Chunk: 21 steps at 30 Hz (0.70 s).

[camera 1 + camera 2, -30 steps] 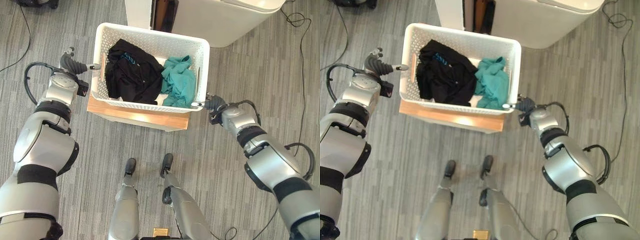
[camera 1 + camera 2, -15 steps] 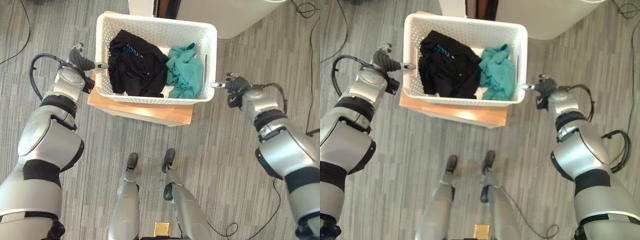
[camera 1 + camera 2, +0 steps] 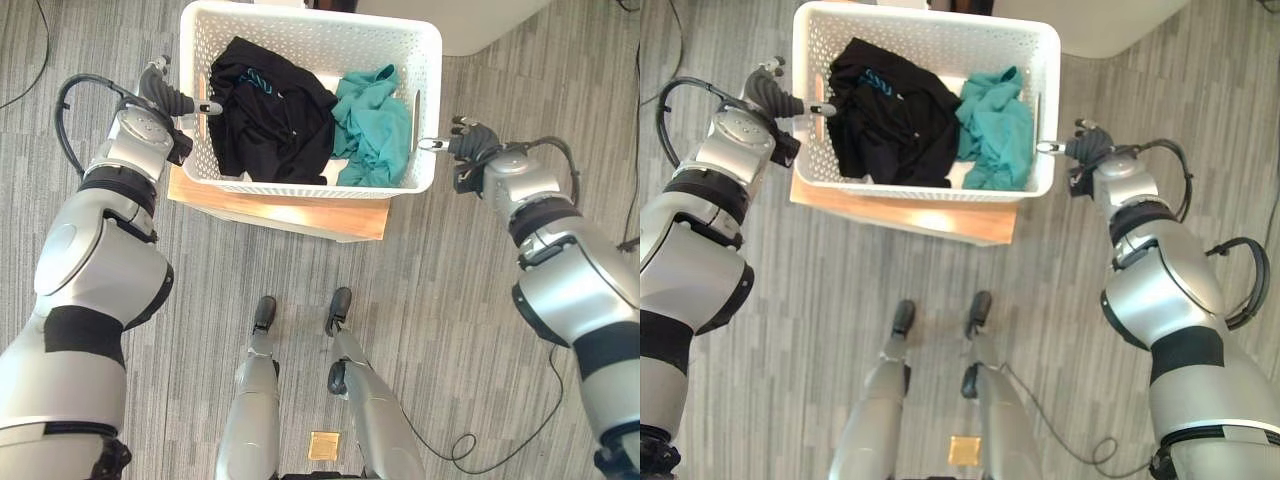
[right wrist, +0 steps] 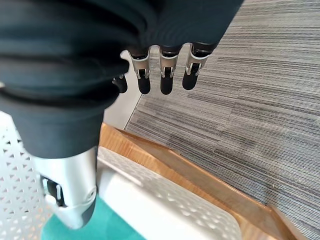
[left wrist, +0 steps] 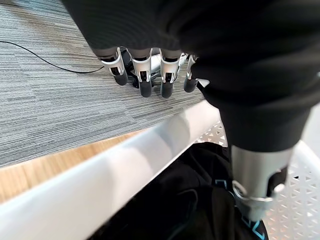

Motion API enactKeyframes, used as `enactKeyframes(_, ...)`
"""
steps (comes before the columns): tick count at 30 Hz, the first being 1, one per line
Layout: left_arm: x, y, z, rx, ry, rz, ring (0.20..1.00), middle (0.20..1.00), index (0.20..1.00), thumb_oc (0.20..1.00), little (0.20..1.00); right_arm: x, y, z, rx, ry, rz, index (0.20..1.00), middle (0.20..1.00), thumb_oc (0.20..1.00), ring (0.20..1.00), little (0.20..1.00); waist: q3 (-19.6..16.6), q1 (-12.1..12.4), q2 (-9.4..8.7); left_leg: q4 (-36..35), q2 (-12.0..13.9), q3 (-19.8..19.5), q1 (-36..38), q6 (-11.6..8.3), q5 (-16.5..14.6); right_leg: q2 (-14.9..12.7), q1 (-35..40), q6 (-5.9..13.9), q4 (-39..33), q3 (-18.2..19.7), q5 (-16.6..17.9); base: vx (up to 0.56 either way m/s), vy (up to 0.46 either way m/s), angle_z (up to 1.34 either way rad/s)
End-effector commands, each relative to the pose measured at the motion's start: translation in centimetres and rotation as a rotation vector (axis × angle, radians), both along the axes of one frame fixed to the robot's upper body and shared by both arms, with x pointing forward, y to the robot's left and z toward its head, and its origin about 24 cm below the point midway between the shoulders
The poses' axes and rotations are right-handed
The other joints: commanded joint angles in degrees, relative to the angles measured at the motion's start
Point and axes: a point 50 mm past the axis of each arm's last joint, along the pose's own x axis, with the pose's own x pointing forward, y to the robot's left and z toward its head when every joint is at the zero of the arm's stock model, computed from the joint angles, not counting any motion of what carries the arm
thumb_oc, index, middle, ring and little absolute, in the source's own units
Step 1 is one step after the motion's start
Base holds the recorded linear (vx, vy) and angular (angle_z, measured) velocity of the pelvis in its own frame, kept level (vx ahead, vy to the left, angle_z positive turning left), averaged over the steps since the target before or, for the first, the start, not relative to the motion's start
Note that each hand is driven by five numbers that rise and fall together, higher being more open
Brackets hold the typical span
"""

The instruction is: Grab the laundry basket,head to the washer,open it,put in the laundry and shut it.

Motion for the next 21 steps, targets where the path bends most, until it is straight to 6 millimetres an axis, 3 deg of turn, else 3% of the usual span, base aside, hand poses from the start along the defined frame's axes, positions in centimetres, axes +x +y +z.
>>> enactKeyframes(1, -1.5, 1.7, 5.7, 0.029, -0.116, 0.093, 1.000, 1.000, 1.000, 1.000, 1.000, -0.1, 0.3, 4.9, 0.009, -0.131, -0.028, 1.000, 1.000, 1.000, 1.000, 1.000, 1.7, 0.9, 2.75, -11.9, 2.1, 3.8, 6.1, 1.59, 7.0, -0.6, 7.3, 9.14, 0.0, -1.3, -7.4, 0.00, 0.000, 0.00)
enactKeyframes(5, -1.8, 2.5, 5.9, -0.002, -0.115, 0.118, 1.000, 1.000, 1.000, 1.000, 1.000, -0.3, 0.0, 6.6, 0.060, -0.184, -0.041, 1.000, 1.000, 1.000, 1.000, 1.000, 0.8, 0.7, 2.66, -12.0, 2.2, 3.7, 5.5, 1.56, 7.0, -0.5, 6.7, 9.09, 0.0, -1.0, -7.5, 0.01, 0.001, 0.01)
enactKeyframes(11, -1.8, 2.2, 6.0, 0.001, -0.092, 0.112, 1.000, 1.000, 1.000, 1.000, 1.000, -0.3, 0.7, 7.4, 0.029, -0.176, -0.032, 1.000, 1.000, 1.000, 1.000, 1.000, 1.2, 0.8, 2.59, -11.5, 2.1, 3.6, 4.3, 1.57, 7.0, -0.4, 5.8, 8.96, 0.0, -1.0, -7.3, 0.00, 0.000, 0.00)
enactKeyframes(20, -1.9, 1.0, 7.6, 0.032, -0.113, 0.087, 1.000, 1.000, 1.000, 1.000, 1.000, -0.1, 2.0, 7.1, -0.026, -0.124, -0.008, 1.000, 1.000, 1.000, 1.000, 1.000, 2.0, 0.6, 2.56, -12.0, 2.2, 3.4, 1.2, 1.20, 8.2, -0.3, 2.8, 9.02, 0.0, -1.8, -6.8, 0.00, 0.000, 0.01)
enactKeyframes(21, -1.8, 0.8, 7.3, 0.039, -0.097, 0.082, 0.548, 0.548, 0.548, 0.548, 0.548, -0.1, 2.1, 6.7, -0.046, -0.097, -0.005, 1.000, 1.000, 1.000, 1.000, 1.000, 1.9, 0.5, 2.49, -12.3, 2.1, 3.3, 0.9, 1.19, 8.4, -0.3, 2.4, 8.97, 0.0, -1.9, -6.8, 0.04, -0.012, 0.03)
